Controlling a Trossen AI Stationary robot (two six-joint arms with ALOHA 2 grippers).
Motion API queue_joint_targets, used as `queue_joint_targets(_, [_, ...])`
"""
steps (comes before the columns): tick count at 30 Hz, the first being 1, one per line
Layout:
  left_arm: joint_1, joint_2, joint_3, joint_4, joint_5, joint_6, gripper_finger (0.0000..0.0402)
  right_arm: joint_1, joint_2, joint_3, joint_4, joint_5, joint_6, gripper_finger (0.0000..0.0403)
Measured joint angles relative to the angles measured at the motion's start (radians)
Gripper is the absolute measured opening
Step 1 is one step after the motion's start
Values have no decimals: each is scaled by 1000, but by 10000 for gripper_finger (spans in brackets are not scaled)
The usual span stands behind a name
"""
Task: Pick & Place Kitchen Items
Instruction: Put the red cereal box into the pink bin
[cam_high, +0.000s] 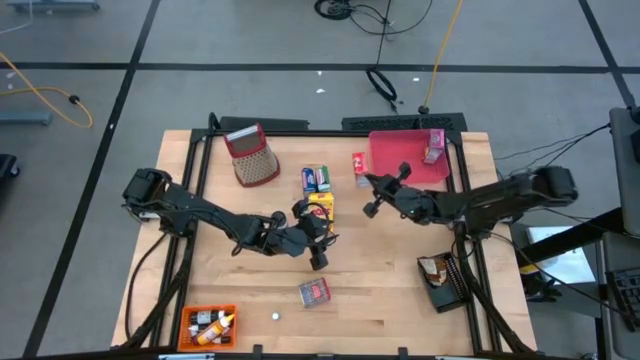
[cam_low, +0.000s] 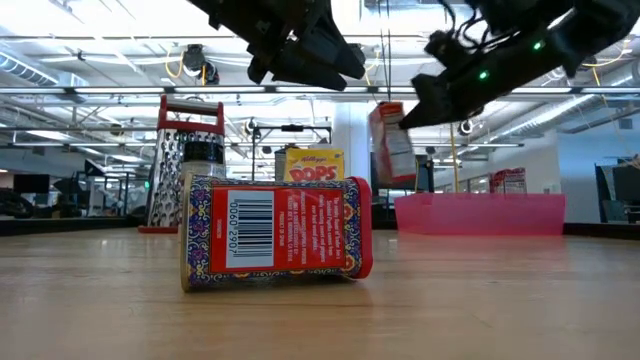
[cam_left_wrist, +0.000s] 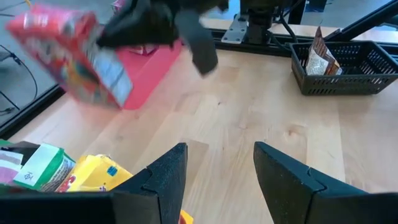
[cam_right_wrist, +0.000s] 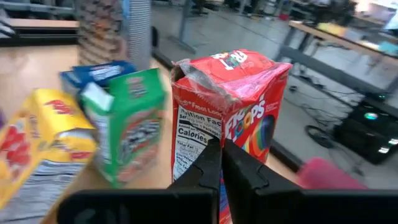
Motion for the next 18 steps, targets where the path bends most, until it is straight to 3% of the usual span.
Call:
queue_joint_targets(7, [0,0,0,-12,0,-15,186,32,-209,0,-289,122,57,0])
queue_joint_targets(18, [0,0,0,-13,0,-15,186,30,-434,0,-781,231,295,0])
